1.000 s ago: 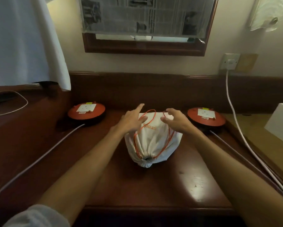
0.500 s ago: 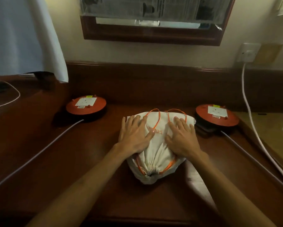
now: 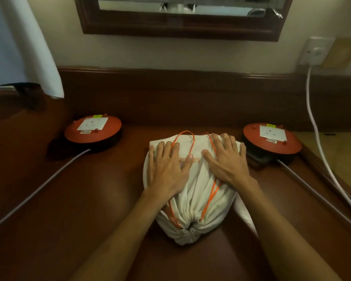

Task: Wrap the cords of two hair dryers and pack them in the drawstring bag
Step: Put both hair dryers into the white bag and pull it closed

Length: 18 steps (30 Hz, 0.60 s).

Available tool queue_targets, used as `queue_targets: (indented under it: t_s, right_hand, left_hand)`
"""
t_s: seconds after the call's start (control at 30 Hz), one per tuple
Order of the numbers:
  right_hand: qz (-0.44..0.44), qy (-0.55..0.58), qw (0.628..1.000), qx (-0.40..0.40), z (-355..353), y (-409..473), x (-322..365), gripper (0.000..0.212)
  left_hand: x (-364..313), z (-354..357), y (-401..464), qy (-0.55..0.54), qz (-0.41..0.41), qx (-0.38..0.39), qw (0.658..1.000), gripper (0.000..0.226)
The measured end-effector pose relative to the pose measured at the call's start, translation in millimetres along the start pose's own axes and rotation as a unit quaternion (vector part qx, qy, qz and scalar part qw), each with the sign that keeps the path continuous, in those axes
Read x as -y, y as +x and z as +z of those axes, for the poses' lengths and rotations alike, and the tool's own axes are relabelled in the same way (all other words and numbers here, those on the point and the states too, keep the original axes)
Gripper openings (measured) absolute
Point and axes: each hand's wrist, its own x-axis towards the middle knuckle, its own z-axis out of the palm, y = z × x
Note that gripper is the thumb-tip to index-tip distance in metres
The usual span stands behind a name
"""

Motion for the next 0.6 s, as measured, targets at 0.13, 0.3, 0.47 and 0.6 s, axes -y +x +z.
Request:
queue_targets:
  t_s: [0.13, 0.3, 0.47, 0.6]
  right_hand:
    - [-0.006, 0.011, 0.999, 0.046, -6.7, 8.9, -1.5, 0.074]
    - [-0.018, 0.121, 0.988, -0.098, -27.6, -34.9, -2.2, 0.076]
    - [0.046, 0.233, 0.971, 0.018, -3.1, -83.8, 7.2, 0.076]
    - [0.023, 0.251, 0.967, 0.041, 16.8, -65.2, 13.7, 0.079]
  left_hand:
    - [-4.7, -4.6, 4.2, -0.055, -0.009, 0.014, 0.998, 0.067]
    - [9.6, -38.6, -12.5, -0.229, -0.014, -0.013, 0.973, 0.063]
    - [18.9, -32.8, -50.1, -0.149, 0.017, 0.083, 0.985, 0.064]
    - [26.5, -12.3, -33.9, -0.107, 0.025, 0.083, 0.990, 0.067]
